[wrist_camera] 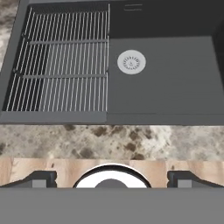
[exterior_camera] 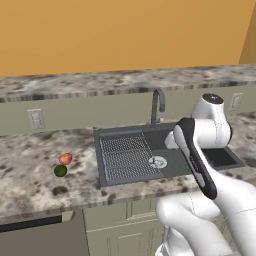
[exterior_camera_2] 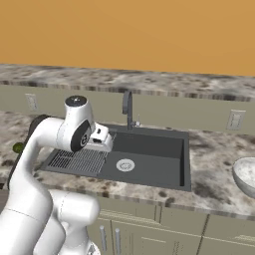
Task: Remove the lime and peach from the sink. Then move the bowl and cup from the counter to the sink for washing.
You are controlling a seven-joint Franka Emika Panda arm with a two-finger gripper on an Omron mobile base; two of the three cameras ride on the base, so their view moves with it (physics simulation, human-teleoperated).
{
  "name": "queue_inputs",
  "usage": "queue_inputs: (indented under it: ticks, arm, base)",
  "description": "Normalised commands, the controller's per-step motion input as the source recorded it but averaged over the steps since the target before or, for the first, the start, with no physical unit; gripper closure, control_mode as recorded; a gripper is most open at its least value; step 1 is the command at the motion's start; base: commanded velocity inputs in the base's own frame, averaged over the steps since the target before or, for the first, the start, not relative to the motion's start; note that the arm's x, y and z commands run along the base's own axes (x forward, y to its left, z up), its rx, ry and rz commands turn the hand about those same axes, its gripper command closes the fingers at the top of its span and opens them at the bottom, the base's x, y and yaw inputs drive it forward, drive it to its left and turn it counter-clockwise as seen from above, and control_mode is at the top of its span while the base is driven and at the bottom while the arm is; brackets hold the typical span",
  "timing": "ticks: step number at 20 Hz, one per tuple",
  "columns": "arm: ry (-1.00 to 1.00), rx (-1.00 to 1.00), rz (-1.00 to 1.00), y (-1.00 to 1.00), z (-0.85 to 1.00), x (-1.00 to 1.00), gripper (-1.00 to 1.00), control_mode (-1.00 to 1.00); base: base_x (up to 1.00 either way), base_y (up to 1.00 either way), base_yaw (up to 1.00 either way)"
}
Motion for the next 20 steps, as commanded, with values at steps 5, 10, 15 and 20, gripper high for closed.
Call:
queue_inputs:
  ticks: [5,10,15,20]
  arm:
    - [0.03,-0.02,0.00,-0.48,0.01,-0.02,-1.00,-1.00]
    - [0.03,-0.05,0.00,-0.47,0.01,0.00,-1.00,-1.00]
    - [0.02,-0.07,0.00,-0.46,0.02,0.00,-1.00,-1.00]
    - [0.00,-0.07,0.00,-0.46,0.03,0.00,-1.00,-1.00]
  base:
    - [0.00,0.00,0.00]
    - [0.00,0.00,0.00]
    - [0.00,0.00,0.00]
    - [0.00,0.00,0.00]
